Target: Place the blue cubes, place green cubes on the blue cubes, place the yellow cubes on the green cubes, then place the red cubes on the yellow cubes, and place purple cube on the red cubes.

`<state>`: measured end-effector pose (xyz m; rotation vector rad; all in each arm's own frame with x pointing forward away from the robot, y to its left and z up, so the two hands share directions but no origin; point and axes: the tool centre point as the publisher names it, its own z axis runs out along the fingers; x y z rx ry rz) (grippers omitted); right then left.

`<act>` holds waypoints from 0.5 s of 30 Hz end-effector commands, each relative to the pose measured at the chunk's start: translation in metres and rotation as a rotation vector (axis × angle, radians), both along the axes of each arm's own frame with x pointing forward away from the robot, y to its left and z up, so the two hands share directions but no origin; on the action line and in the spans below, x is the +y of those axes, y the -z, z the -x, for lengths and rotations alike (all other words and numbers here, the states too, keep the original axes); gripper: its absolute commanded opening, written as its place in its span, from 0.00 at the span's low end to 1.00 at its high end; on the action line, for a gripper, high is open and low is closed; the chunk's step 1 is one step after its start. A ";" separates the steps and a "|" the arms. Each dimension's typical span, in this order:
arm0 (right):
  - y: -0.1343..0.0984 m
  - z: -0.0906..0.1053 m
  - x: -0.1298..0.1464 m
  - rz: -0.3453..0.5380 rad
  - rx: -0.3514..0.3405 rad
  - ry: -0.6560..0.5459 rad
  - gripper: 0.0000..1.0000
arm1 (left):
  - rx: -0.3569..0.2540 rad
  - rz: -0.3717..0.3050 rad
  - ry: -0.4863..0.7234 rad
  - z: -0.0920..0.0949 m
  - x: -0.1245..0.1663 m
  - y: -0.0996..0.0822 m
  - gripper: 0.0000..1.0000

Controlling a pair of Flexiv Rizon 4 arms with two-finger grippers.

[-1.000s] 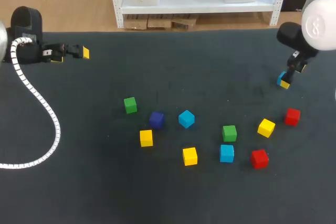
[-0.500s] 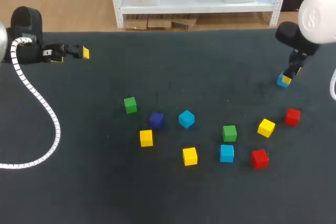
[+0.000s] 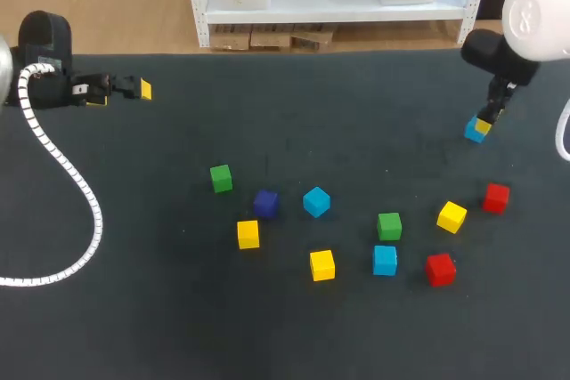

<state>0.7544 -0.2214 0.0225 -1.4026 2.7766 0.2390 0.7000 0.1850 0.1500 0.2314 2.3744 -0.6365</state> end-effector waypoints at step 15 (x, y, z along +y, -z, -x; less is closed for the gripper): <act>-0.097 0.014 0.055 -0.045 -0.122 -0.189 0.00 | 0.000 0.000 0.000 0.000 0.000 0.000 1.00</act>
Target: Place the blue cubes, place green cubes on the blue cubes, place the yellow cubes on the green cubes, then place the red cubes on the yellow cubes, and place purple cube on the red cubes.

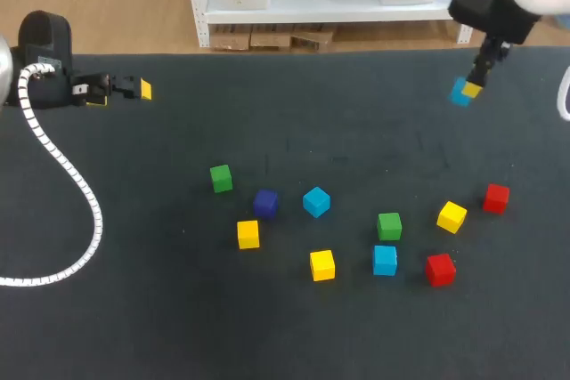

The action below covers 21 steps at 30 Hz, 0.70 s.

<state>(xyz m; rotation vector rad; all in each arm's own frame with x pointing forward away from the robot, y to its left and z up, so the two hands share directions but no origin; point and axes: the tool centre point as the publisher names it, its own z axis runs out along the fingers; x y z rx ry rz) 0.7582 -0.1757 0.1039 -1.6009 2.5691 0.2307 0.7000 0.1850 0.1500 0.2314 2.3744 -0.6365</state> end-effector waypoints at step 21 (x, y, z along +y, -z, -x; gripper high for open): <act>-0.026 0.071 0.067 0.039 -0.023 -0.358 0.00 | 0.000 0.000 0.000 0.000 0.000 0.000 1.00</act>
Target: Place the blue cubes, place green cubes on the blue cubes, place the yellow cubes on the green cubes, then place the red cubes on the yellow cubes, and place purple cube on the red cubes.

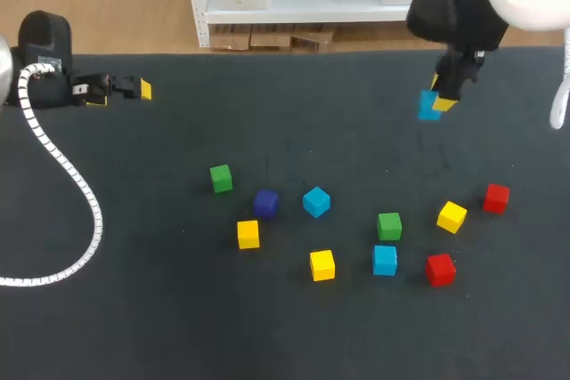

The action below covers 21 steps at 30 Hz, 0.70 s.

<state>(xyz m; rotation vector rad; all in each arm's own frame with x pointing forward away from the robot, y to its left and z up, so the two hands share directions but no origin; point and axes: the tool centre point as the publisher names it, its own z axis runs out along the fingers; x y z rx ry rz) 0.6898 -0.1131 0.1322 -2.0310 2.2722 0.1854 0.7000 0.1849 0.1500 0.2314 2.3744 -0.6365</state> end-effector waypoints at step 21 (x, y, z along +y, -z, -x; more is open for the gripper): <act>0.058 0.005 0.033 0.058 0.046 -0.125 0.00 | 0.000 0.000 0.000 0.000 0.000 0.000 1.00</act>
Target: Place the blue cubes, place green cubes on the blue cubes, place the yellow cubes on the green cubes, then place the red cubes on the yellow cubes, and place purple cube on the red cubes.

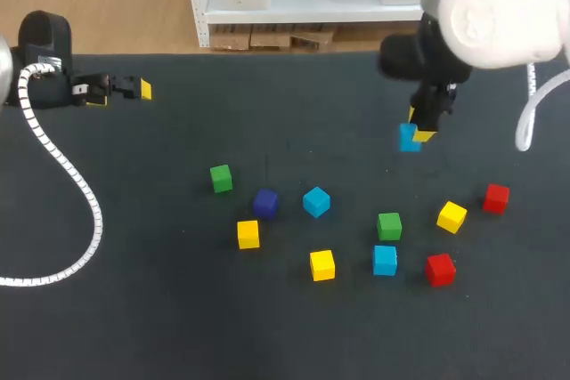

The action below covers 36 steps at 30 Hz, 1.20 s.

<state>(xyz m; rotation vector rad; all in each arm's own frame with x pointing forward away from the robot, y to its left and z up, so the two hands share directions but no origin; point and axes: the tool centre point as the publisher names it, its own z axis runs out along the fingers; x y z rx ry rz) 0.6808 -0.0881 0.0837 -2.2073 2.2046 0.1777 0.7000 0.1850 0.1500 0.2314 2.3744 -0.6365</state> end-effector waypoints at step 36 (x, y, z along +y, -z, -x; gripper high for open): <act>0.075 -0.031 0.019 0.037 0.115 0.007 0.00 | 0.000 0.000 0.000 0.000 0.000 0.000 1.00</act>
